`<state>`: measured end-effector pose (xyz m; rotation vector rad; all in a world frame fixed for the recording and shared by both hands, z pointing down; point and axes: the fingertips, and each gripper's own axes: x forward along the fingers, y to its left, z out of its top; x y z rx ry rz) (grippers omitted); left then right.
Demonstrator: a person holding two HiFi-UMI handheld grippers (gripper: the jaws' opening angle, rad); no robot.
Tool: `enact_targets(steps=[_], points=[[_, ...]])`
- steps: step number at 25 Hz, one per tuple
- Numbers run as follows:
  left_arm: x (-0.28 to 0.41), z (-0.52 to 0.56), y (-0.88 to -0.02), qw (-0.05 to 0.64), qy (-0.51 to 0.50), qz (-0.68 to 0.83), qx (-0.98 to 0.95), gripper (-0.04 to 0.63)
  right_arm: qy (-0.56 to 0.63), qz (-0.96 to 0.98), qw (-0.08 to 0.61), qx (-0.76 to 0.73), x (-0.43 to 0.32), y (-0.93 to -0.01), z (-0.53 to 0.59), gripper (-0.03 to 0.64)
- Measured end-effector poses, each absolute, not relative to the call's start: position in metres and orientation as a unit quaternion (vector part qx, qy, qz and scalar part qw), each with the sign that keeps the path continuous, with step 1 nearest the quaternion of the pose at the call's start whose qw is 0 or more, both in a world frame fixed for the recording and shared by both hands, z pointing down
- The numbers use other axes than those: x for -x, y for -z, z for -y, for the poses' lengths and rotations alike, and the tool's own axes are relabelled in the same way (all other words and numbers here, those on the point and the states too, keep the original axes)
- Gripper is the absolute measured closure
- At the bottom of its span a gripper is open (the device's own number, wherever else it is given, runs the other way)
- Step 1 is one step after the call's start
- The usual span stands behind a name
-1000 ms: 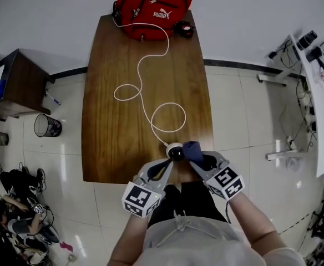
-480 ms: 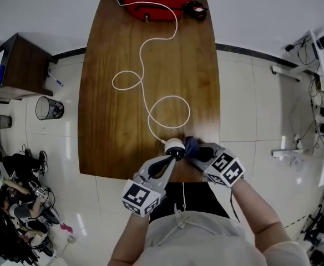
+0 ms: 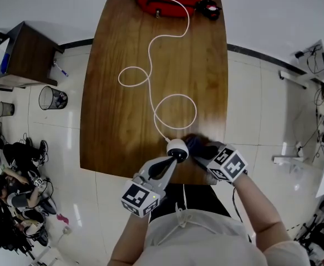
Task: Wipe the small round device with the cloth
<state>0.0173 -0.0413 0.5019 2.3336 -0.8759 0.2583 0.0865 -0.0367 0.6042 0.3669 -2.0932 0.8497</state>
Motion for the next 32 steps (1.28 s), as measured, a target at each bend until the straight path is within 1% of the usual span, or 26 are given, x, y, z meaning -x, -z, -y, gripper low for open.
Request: enact_targets(steps=[5,7,10,12,15,19,32], points=[[-0.02,0.044,-0.503,0.31,-0.108,0.338,-0.882,0.589,-0.325,0.888,0.292,-0.139,-0.073,-0.515,0.092,0.512],[-0.021,0.043,-0.504,0.307,-0.114,0.34,-0.881,0.589,-0.328,0.9,0.271,-0.097,-0.055,-0.49,0.098,0.512],[-0.022,0.043,-0.503,0.309,-0.114,0.342,-0.88,0.589,-0.321,0.901,0.289,-0.029,-0.029,-0.486,0.09,0.512],[-0.021,0.044,-0.503,0.311,-0.114,0.344,-0.879,0.589,-0.312,0.899,0.308,-0.011,-0.019,-0.496,0.088,0.512],[-0.022,0.045,-0.503,0.312,-0.116,0.344,-0.878,0.589,-0.324,0.892,0.316,-0.006,-0.013,-0.51,0.094,0.512],[-0.021,0.046,-0.502,0.311,-0.108,0.345,-0.879,0.589,-0.37,0.878,0.304,0.001,-0.012,-0.522,0.104,0.513],[-0.009,0.057,-0.501,0.323,-0.085,0.36,-0.871,0.589,-0.401,0.841,0.364,0.013,-0.026,-0.591,0.109,0.514]])
